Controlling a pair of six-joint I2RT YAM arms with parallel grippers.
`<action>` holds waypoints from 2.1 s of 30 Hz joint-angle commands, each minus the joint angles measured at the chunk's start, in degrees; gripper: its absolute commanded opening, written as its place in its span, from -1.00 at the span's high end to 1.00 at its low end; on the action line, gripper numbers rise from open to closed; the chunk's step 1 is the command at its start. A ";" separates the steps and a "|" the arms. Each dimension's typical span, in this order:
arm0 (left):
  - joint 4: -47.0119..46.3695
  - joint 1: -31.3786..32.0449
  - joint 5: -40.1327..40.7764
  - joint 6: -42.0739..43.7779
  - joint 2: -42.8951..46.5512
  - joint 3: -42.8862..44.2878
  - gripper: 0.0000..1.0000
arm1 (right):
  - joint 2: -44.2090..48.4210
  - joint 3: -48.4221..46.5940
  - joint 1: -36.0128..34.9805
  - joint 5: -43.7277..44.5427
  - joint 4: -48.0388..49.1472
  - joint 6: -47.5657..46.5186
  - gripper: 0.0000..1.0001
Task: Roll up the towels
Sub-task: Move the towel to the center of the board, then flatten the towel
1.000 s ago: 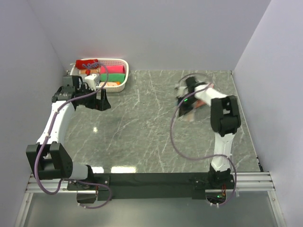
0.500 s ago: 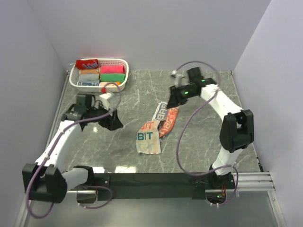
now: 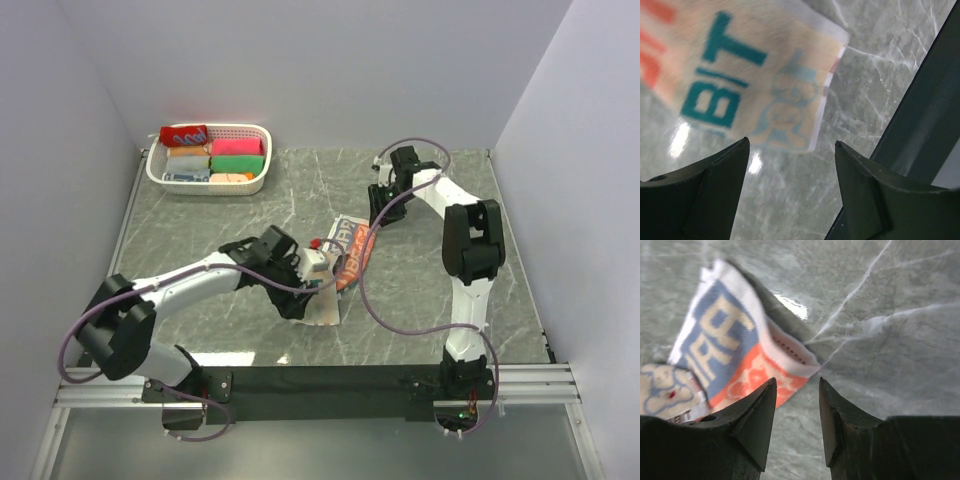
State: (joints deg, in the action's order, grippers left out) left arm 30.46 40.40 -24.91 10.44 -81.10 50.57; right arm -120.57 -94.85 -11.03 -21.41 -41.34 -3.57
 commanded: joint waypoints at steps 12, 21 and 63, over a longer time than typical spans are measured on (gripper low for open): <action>-8.13 11.37 7.85 -1.39 -15.93 5.78 -0.36 | -0.10 8.88 -0.66 -4.52 1.09 0.94 0.74; 0.55 0.84 5.84 5.11 -10.58 3.31 0.58 | 8.94 18.81 -0.58 -4.96 -3.13 -2.22 1.00; 1.71 2.93 9.25 14.35 -7.93 -2.66 -0.43 | 3.50 9.15 -9.01 9.02 -1.20 -2.58 0.25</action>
State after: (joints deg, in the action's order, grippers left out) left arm 35.62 43.03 -20.78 27.49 -87.92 48.40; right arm -116.66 -83.92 -19.14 -14.20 -42.89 -7.01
